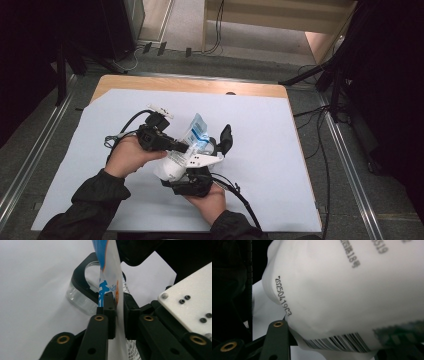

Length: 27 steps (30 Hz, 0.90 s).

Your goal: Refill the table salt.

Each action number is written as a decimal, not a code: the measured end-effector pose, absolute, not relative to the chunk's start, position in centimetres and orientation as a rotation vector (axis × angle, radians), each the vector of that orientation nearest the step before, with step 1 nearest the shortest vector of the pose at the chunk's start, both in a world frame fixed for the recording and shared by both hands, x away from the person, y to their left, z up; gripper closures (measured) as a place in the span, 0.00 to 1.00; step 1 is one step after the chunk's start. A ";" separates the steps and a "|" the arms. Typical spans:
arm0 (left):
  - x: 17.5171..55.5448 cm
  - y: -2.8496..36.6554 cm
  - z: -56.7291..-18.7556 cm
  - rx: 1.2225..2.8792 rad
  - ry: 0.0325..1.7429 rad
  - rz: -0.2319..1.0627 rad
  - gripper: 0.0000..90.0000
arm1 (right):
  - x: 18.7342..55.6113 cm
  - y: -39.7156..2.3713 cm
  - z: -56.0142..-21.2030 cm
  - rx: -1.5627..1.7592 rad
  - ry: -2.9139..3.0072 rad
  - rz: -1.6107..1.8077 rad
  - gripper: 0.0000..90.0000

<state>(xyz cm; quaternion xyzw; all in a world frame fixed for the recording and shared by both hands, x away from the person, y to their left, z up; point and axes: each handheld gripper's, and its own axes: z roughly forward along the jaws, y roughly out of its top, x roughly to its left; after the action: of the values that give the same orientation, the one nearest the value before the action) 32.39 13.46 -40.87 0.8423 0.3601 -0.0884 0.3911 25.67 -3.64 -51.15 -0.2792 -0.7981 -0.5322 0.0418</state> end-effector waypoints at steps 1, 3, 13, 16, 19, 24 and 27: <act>32.3 13.3 -40.8 2.147 0.917 -0.214 0.98 | 25.6 -3.6 -51.2 -0.856 -2.444 -1.628 0.57; 32.2 13.2 -40.8 2.152 0.918 -0.207 0.99 | 25.6 -3.5 -51.2 -0.858 -2.442 -1.621 0.57; 31.6 12.5 -40.3 2.115 0.933 -0.124 1.00 | 25.9 -3.5 -51.0 -0.897 -2.456 -1.605 0.53; 31.7 12.4 -40.4 2.121 0.948 -0.113 1.00 | 25.9 -3.5 -51.0 -0.905 -2.461 -1.594 0.53; 31.8 12.4 -40.7 2.117 0.964 -0.116 1.00 | 25.9 -3.4 -51.1 -0.925 -2.463 -1.574 0.52; 31.8 12.3 -40.8 2.108 0.976 -0.107 1.00 | 25.9 -3.2 -51.1 -0.937 -2.463 -1.553 0.48; 31.8 12.4 -40.8 2.093 0.973 -0.126 1.00 | 25.8 -3.3 -51.0 -0.939 -2.461 -1.566 0.56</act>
<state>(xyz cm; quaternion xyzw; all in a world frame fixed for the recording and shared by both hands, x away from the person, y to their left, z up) 31.82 12.41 -40.82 0.8287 0.3851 -0.0497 0.4031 25.84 -3.33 -51.03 -0.3063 -0.8026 -0.5105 0.0385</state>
